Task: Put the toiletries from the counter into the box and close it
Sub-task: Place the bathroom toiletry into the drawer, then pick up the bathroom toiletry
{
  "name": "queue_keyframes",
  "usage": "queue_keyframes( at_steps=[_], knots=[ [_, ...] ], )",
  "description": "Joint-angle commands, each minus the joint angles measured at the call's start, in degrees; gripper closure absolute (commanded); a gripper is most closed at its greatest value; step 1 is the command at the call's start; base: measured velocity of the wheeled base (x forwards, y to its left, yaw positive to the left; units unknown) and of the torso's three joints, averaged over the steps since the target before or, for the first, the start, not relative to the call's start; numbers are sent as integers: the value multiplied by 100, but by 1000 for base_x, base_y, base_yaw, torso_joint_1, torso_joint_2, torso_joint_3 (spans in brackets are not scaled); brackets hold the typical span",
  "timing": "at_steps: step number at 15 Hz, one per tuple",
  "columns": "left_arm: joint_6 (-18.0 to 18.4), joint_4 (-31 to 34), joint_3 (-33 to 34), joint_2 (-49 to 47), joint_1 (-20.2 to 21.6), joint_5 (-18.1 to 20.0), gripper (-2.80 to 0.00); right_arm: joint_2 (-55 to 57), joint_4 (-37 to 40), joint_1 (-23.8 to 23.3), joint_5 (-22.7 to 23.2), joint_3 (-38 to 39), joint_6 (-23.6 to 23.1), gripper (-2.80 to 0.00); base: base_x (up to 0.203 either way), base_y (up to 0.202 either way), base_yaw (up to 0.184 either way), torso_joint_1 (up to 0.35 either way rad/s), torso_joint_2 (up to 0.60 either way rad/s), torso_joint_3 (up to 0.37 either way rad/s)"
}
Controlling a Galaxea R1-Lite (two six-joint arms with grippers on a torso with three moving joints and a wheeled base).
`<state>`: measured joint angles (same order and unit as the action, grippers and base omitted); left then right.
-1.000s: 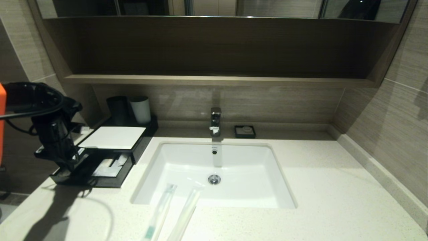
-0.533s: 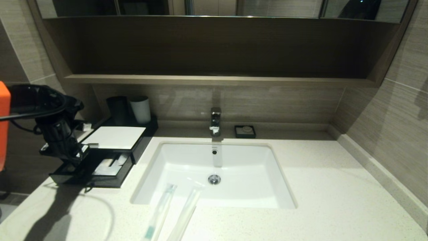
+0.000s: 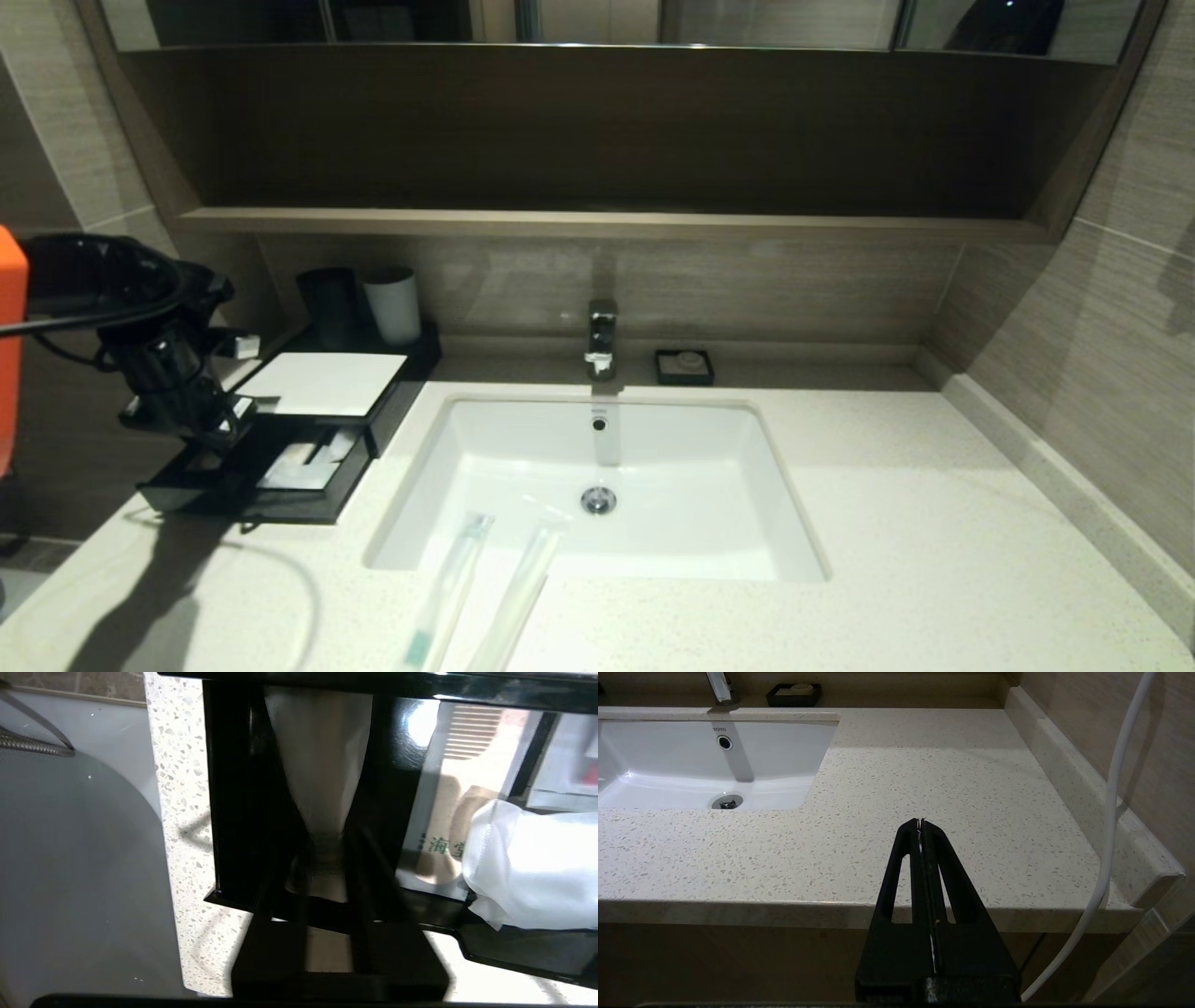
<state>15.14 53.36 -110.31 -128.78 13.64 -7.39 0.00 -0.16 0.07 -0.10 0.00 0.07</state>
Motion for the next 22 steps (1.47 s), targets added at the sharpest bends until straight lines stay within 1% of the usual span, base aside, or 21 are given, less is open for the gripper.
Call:
queue_keyframes(
  at_steps=[1, 6, 10, 13, 15, 16, 19, 20, 22],
  knots=[
    [67, 43, 1, 60, 7, 9, -280, 0, -2, 1, 1, 9, 1, 0, 0, 0, 0, 0, 0, 0],
    [60, 78, 18, 147, 7, 12, -280, 0, -2, 1, 1, 9, 1, 0, 0, 0, 0, 0, 0, 0],
    [52, 119, 37, 661, 7, 85, -280, -8, -2, 1, 1, 9, 1, 0, 0, 0, 0, 0, 0, 0],
    [42, 231, 101, 1298, 15, 395, -280, 0, -2, 1, 1, 9, 1, 0, 0, 0, 0, 0, 0, 0],
    [22, 309, 244, 1735, 16, 698, -280, -9, -2, 1, 1, 9, 1, 0, 0, 0, 0, 0, 0, 0],
    [14, 322, 388, 1978, 16, 840, 0, -9, -2, 1, 1, 9, 1, 0, 0, 0, 0, 0, 0, 0],
    [-78, 421, 960, 2613, -4, 1167, 0, -9, -2, 1, 1, 9, 1, 0, 0, 0, 0, 0, 0, 0],
    [-186, 490, 1185, 2815, -30, 1400, 0, -2, -2, 1, 1, 9, 1, 0, 0, 0, 0, 0, 0, 0],
    [-451, 600, 1592, 3215, -76, 1990, 0, -2, -2, 1, 1, 9, 1, 0, 0, 0, 0, 0, 0, 0]
  ],
)
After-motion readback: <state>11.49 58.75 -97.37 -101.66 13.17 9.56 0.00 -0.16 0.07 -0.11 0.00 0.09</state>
